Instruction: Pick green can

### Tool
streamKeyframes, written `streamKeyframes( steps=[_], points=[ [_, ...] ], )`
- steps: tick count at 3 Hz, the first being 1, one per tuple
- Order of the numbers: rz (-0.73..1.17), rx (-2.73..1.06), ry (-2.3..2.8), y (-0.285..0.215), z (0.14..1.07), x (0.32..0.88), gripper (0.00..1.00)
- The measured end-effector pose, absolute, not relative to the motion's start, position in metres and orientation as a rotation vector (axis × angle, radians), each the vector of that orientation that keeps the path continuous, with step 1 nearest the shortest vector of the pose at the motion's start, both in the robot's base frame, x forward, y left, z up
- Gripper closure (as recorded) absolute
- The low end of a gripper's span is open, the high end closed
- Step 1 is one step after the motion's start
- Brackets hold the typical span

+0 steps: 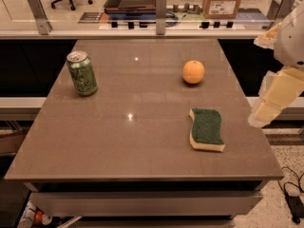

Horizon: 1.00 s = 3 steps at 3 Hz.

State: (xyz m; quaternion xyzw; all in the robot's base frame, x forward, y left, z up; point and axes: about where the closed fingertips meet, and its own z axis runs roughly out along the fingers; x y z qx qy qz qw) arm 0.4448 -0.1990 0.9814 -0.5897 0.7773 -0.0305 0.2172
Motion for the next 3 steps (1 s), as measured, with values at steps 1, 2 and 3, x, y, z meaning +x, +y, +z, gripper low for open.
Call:
streamKeyframes(
  steps=[1,2,3],
  points=[
    [-0.010,-1.564,2.083,-0.179,0.976,0.464,0.00],
    [0.064,-1.495,2.010,-0.162,0.974,0.485,0.00],
    [0.145,-1.436,1.936,-0.144,0.968,0.504,0.00]
  ],
)
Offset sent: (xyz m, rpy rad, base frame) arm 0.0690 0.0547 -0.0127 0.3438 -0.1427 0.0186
